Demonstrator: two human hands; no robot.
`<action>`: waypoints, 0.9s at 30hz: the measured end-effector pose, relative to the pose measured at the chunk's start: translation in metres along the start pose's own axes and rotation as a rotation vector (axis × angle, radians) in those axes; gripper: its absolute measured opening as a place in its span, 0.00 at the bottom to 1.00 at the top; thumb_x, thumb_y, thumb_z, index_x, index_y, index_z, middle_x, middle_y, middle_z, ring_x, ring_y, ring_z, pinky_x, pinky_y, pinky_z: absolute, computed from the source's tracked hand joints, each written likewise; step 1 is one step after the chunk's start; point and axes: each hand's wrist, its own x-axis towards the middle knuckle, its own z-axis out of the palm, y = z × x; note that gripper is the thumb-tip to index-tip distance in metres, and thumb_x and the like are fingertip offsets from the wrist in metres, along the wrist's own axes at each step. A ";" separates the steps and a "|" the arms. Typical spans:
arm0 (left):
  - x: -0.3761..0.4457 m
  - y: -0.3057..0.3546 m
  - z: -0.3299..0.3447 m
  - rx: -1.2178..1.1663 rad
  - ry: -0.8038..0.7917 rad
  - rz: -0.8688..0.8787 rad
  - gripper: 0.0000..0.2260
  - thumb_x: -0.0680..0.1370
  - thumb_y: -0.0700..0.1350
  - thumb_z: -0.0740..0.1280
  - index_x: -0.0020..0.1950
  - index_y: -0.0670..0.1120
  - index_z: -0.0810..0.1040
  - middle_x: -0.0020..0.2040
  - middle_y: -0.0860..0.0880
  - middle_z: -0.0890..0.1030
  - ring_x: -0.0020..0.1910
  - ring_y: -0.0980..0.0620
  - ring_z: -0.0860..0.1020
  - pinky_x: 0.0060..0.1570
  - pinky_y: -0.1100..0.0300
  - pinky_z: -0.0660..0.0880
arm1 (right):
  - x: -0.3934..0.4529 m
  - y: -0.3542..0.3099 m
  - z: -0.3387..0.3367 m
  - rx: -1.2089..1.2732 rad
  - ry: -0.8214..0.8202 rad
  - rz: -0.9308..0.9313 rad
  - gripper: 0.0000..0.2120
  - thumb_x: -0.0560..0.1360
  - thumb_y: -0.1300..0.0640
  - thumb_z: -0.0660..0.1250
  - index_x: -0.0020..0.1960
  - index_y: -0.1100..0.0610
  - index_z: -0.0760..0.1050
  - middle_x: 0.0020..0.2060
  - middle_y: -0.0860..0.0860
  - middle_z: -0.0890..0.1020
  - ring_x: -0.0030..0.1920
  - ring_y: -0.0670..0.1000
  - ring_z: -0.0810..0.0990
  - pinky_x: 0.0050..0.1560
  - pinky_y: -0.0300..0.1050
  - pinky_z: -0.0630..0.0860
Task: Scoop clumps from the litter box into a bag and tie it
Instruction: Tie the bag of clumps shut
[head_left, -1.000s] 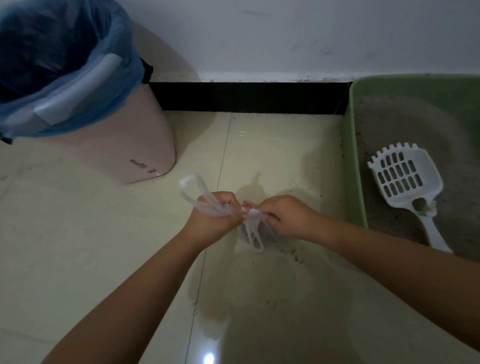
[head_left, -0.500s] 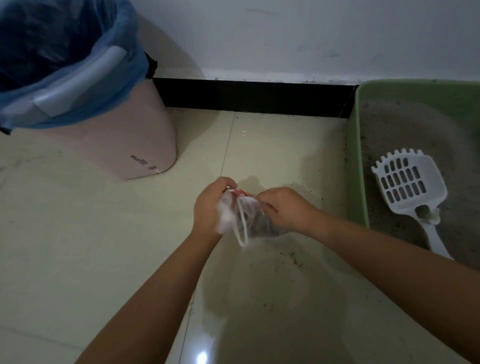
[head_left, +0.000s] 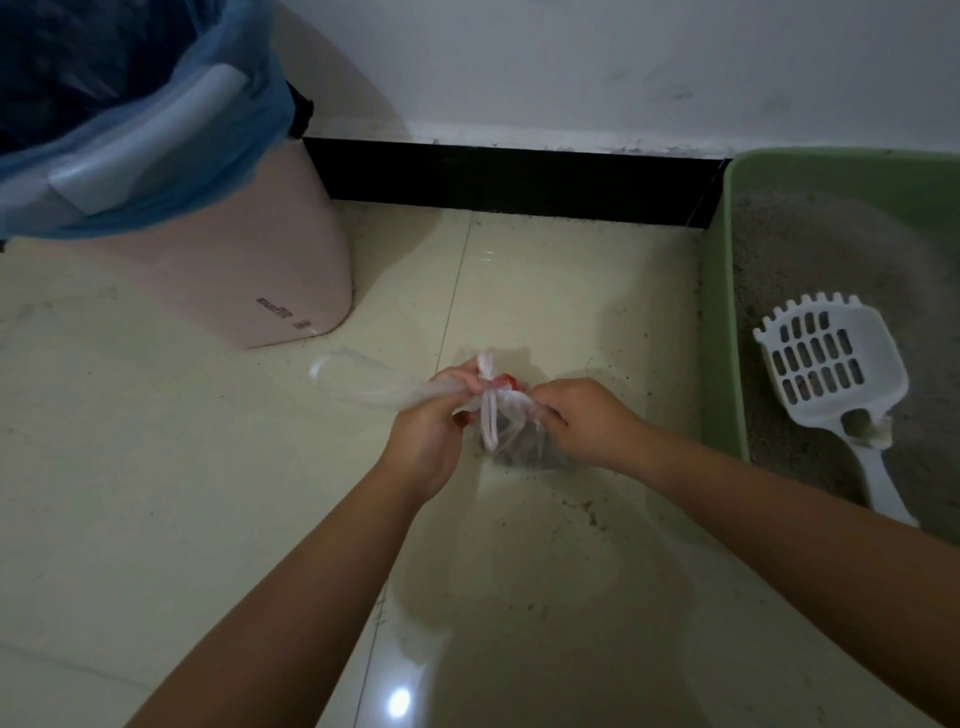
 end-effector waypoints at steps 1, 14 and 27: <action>-0.001 -0.002 -0.006 0.075 -0.042 0.017 0.15 0.68 0.34 0.66 0.23 0.48 0.79 0.37 0.55 0.83 0.39 0.58 0.81 0.43 0.66 0.75 | 0.000 0.003 0.000 0.014 -0.025 -0.002 0.13 0.80 0.59 0.55 0.55 0.63 0.76 0.39 0.55 0.79 0.36 0.48 0.68 0.34 0.38 0.62; -0.032 0.032 -0.064 0.617 -0.379 -0.387 0.13 0.68 0.40 0.62 0.39 0.53 0.84 0.37 0.53 0.84 0.39 0.59 0.82 0.46 0.66 0.77 | 0.027 -0.029 -0.020 -0.150 -0.270 -0.270 0.22 0.76 0.59 0.62 0.69 0.50 0.67 0.47 0.52 0.78 0.41 0.45 0.70 0.39 0.30 0.65; -0.044 -0.010 -0.024 1.078 0.019 -0.197 0.14 0.82 0.43 0.55 0.41 0.39 0.74 0.38 0.43 0.75 0.32 0.49 0.73 0.32 0.60 0.65 | 0.033 -0.029 -0.006 -0.512 -0.207 -0.446 0.11 0.77 0.56 0.60 0.49 0.60 0.79 0.49 0.54 0.79 0.50 0.53 0.77 0.55 0.48 0.74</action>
